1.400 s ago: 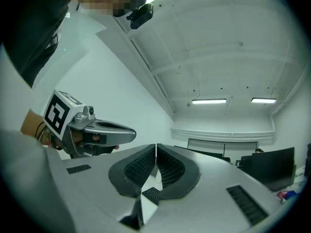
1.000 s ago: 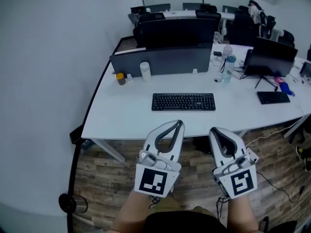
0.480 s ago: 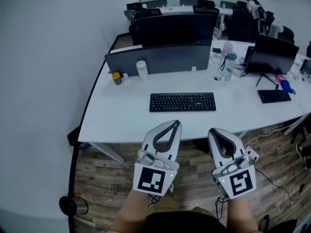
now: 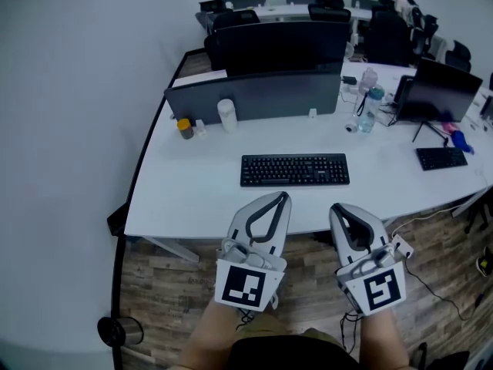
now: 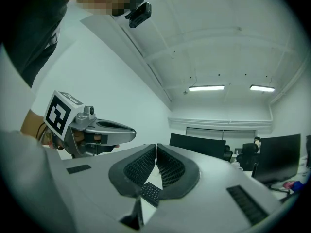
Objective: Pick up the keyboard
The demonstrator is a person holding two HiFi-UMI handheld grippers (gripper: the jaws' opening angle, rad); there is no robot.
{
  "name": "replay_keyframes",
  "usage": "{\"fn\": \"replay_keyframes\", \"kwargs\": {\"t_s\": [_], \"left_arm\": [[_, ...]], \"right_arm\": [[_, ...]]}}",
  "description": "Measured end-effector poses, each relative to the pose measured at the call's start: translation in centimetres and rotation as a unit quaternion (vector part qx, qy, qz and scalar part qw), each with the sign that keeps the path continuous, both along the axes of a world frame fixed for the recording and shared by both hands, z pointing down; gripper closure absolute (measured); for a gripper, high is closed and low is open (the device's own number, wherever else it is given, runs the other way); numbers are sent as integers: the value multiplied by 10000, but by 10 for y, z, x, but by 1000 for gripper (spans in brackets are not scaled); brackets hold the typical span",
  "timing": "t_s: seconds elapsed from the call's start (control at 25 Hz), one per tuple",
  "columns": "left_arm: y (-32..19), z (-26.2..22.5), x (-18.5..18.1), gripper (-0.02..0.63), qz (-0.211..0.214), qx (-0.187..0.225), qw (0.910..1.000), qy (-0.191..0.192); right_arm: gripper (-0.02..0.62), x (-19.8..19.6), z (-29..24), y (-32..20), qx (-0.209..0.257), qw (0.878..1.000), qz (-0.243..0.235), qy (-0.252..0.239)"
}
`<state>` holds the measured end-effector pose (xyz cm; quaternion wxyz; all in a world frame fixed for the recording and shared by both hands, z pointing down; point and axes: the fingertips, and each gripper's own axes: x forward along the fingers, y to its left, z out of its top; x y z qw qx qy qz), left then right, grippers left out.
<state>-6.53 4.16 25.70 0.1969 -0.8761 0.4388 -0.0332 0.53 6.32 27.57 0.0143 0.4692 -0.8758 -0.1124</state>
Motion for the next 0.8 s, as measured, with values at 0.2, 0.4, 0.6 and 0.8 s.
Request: {"fn": "replay_keyframes", "kwargs": {"t_s": [0.2, 0.4, 0.6, 0.8], "left_arm": [[-27, 0, -10, 598, 27, -56, 10000, 1], [-56, 5, -18, 598, 20, -156, 9998, 81], [-78, 9, -19, 598, 144, -235, 9996, 18], [-98, 3, -18, 598, 371, -225, 9990, 65]], "right_arm": [[563, -8, -1, -29, -77, 9999, 82, 45], [563, -18, 3, -53, -75, 9998, 43, 158], [563, -24, -3, -79, 4, 9999, 137, -14], [563, -29, -7, -105, -29, 9998, 164, 91]]}}
